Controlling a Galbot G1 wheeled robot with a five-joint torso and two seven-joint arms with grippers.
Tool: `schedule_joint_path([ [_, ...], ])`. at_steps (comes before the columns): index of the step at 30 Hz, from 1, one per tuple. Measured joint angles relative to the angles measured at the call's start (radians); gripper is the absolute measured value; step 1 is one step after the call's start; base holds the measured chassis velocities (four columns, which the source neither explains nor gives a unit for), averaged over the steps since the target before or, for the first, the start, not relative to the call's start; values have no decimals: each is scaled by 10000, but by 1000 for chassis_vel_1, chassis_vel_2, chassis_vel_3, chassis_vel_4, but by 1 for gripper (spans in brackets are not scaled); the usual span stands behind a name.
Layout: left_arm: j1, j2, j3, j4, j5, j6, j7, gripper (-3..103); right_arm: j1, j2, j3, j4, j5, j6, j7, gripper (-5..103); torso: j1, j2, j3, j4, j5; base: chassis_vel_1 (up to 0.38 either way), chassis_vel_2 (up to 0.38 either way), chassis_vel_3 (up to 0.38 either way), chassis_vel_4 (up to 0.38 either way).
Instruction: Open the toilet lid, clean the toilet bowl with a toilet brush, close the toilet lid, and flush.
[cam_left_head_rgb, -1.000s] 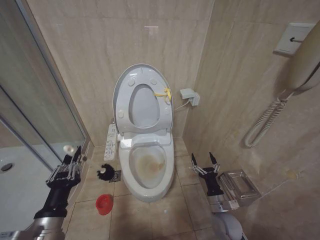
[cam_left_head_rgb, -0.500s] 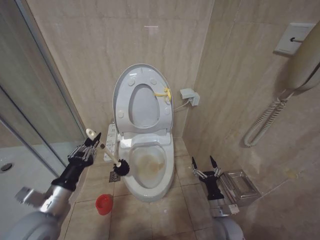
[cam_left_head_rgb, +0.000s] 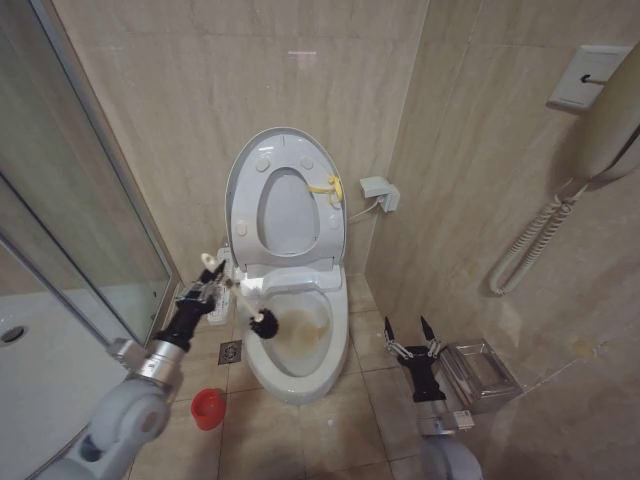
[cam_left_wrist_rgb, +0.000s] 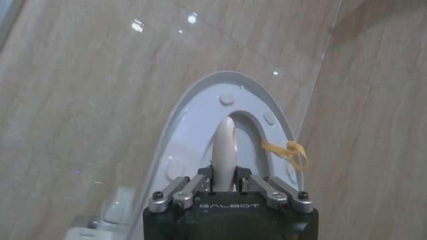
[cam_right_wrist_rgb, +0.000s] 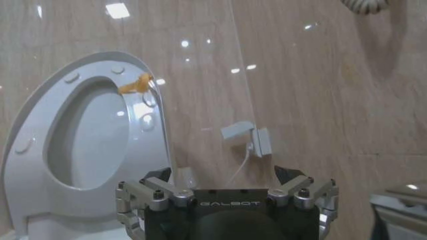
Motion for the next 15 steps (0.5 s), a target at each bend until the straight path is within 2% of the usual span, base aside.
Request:
schedule_joint_path([
  [2,0,0,0,0,0,0,0,21,0,0,0,0,0,0,0,100,0,0,0,0,0,0,0,0,0],
  [5,-437,-1043,555,943,1063,-181,227,21,48,78,38,-121,-9,35,3,100,0,1,0,3,0,0,0,0,0],
  [6,-437,-1043,555,943,1063,-181,227,21,48,78,38,-121,-9,35,3,100,0,1,0,3,0,0,0,0,0],
  [10,-1021,-1975,893,2111,2037,-426,353,21,84,148,12,-188,-50,59,1,100,0,0,0,-1,0,0,0,0,0],
  [13,-1225,-2268,1017,2587,2249,-529,413,21,102,171,-5,-228,-76,70,-1,100,0,0,0,0,0,0,0,0,0],
  [15,-1495,-2601,1162,3279,2399,-745,660,21,123,209,-30,-261,-119,79,-3,100,0,0,0,0,0,0,0,0,0],
])
